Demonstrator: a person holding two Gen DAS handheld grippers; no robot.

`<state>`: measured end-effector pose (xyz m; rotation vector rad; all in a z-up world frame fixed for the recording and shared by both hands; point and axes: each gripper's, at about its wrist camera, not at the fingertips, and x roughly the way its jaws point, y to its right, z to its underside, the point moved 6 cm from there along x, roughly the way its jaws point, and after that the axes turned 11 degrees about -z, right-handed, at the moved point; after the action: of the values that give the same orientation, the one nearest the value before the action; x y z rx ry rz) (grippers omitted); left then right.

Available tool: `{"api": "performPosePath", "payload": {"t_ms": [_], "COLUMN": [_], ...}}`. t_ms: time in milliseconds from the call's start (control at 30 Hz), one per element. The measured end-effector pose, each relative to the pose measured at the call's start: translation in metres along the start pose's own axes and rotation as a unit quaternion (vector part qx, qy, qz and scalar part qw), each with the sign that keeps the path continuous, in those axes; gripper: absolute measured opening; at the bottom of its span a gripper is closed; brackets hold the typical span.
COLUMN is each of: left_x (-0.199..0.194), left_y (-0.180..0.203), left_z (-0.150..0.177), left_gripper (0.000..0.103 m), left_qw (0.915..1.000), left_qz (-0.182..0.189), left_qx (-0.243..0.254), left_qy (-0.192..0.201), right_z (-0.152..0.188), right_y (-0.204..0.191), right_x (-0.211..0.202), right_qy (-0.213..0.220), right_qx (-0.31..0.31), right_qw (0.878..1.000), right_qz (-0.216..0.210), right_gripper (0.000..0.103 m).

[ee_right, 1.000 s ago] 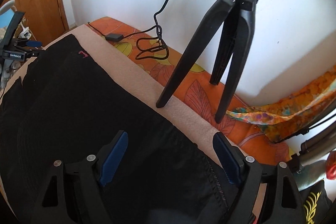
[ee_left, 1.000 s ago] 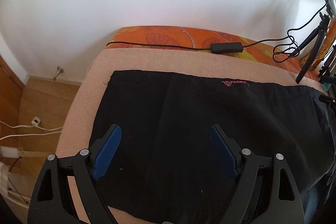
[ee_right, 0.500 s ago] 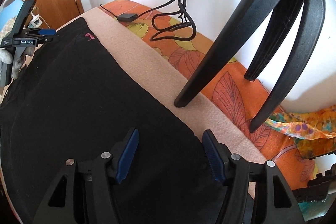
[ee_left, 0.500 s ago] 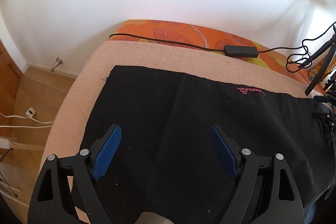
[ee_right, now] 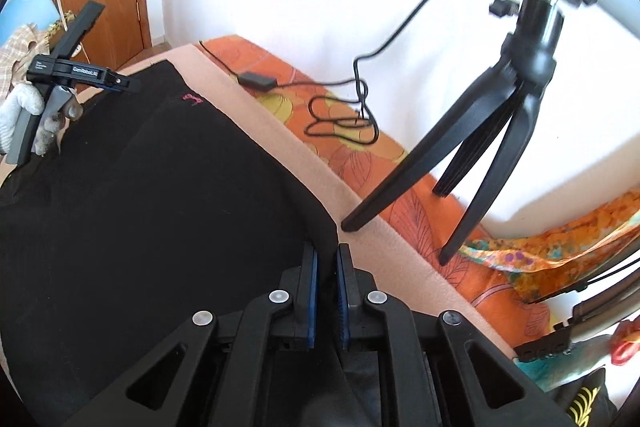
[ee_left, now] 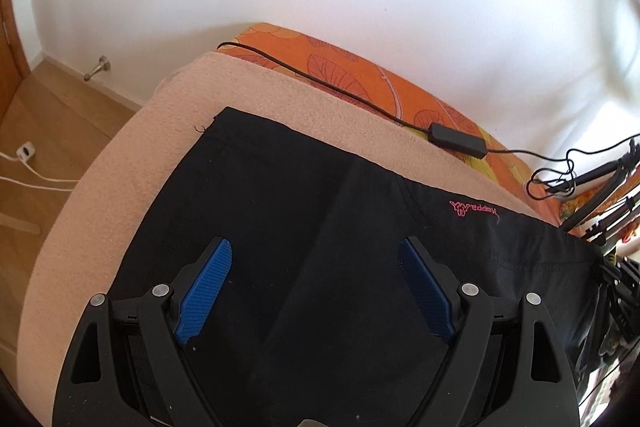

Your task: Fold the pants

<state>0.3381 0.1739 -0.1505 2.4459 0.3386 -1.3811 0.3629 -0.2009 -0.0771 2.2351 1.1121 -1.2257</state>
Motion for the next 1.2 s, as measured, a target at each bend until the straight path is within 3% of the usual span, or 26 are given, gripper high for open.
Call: {"api": "performPosePath", "payload": {"t_ms": [133, 367, 767, 1033, 1133, 1200], "left_x": [-0.012, -0.029, -0.052, -0.032, -0.030, -0.032], "left_y": [-0.008, -0.012, 0.008, 0.024, 0.016, 0.008], "left_z": [-0.011, -0.023, -0.025, -0.003, 0.007, 0.011], "left_gripper": [0.086, 0.087, 0.087, 0.086, 0.071, 0.036], "left_qw": [0.9991, 0.9955, 0.9950, 0.9983, 0.9976, 0.9973], "left_qz": [0.013, 0.047, 0.071, 0.019, 0.015, 0.013], "left_qx": [-0.039, -0.083, -0.070, -0.028, -0.048, -0.057], "left_qy": [0.004, -0.003, -0.006, -0.048, -0.049, -0.045], "right_z": [-0.010, 0.004, 0.059, 0.088, 0.092, 0.092], "right_y": [-0.038, -0.109, -0.208, -0.235, -0.233, -0.228], "right_x": [-0.038, -0.079, -0.066, -0.068, -0.074, -0.077], "right_qy": [0.035, 0.061, 0.017, 0.002, 0.004, 0.007], "right_qx": [-0.062, -0.132, -0.234, -0.262, -0.257, -0.253], "right_qw": [0.997, 0.988, 0.972, 0.965, 0.966, 0.967], "right_qz": [0.036, 0.052, -0.004, -0.005, 0.004, 0.018], "right_gripper": [0.006, 0.005, 0.005, 0.005, 0.005, 0.005]}}
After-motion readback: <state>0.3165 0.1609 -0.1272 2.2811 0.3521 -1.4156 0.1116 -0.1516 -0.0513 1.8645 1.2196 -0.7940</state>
